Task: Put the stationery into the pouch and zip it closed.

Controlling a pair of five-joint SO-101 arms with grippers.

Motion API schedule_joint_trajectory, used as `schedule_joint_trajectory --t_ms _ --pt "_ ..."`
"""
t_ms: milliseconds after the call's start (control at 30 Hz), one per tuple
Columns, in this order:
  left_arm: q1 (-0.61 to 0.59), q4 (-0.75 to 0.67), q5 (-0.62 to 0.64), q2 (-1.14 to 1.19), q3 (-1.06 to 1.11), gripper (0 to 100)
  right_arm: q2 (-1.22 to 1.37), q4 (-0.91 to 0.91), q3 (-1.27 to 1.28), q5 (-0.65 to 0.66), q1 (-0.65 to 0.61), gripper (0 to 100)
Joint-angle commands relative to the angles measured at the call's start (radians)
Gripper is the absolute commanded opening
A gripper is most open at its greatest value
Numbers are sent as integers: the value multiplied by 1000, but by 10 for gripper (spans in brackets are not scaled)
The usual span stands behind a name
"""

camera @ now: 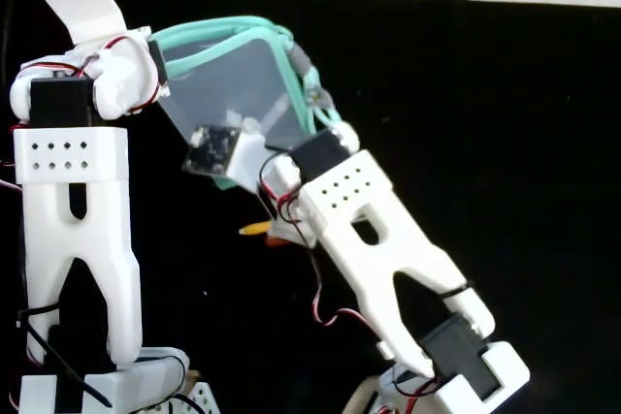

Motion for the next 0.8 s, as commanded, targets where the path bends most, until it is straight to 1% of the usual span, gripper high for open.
schedule_joint_trajectory --t_ms 0,133,333,567,767 --pt "36 6 -5 18 81 7 -39 -74 65 74 -12 217" --pt "36 6 -5 18 81 7 -38 -148 180 150 -33 217" --pt "36 8 -5 18 81 7 -28 -255 278 186 -38 217" --pt "36 11 -5 18 87 7 128 -377 265 227 -33 217" --pt "36 11 -5 18 90 7 282 -386 113 227 -4 217"
